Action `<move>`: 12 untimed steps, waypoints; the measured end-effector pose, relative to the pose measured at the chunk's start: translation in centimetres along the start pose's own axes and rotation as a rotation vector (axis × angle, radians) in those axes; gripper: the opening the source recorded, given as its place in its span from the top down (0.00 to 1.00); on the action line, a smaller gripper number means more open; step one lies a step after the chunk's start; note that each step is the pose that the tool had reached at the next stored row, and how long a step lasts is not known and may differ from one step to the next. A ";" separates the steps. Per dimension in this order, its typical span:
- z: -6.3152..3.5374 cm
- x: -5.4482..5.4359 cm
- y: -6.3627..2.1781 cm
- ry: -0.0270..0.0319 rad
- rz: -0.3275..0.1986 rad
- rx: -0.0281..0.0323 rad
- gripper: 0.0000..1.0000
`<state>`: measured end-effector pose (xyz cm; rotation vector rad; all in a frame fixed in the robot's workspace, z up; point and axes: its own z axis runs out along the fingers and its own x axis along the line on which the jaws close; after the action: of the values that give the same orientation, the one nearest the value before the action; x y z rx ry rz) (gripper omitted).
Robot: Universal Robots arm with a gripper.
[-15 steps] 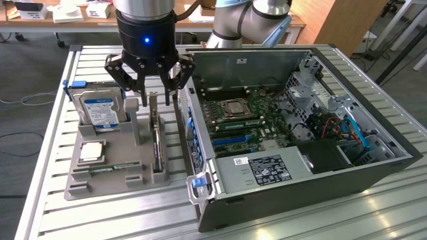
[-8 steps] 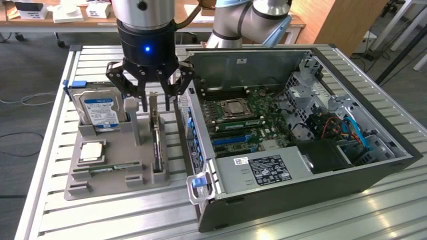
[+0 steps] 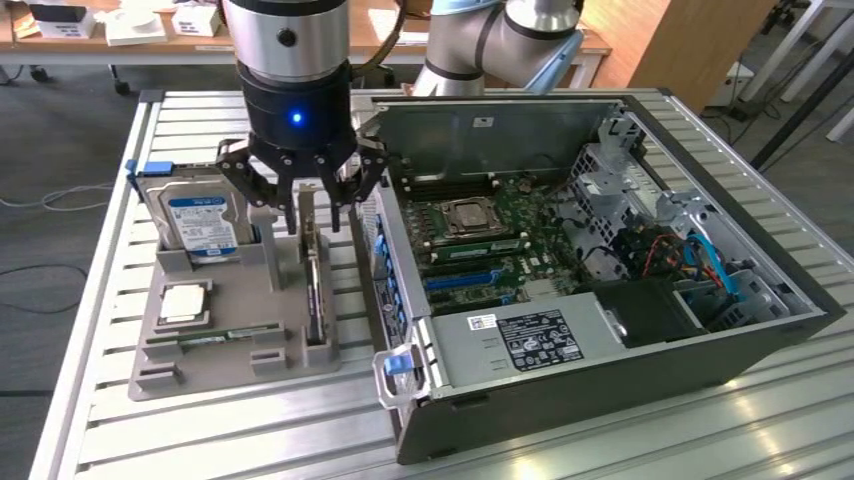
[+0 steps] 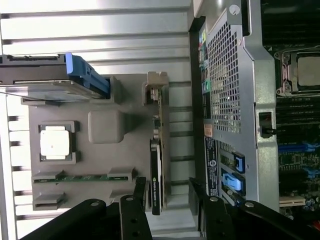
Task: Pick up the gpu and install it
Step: 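Pick up the gpu and move the gpu toward the slot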
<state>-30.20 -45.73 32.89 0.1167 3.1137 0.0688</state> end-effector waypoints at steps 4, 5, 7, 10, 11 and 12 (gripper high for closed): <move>0.70 0.0 -0.04 0.0001 0.000 0.0000 0.53; 0.89 0.0 -0.06 0.0001 0.000 0.0000 0.53; 1.24 0.0 -0.08 0.0001 0.000 0.0001 0.53; 1.79 0.0 -0.10 0.0001 0.000 0.0000 0.53; 1.97 0.0 -0.11 0.0001 0.000 0.0000 0.53; 2.15 0.0 -0.12 0.0000 0.000 0.0000 0.53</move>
<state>-30.20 -45.75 30.74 0.1166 3.1137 0.0688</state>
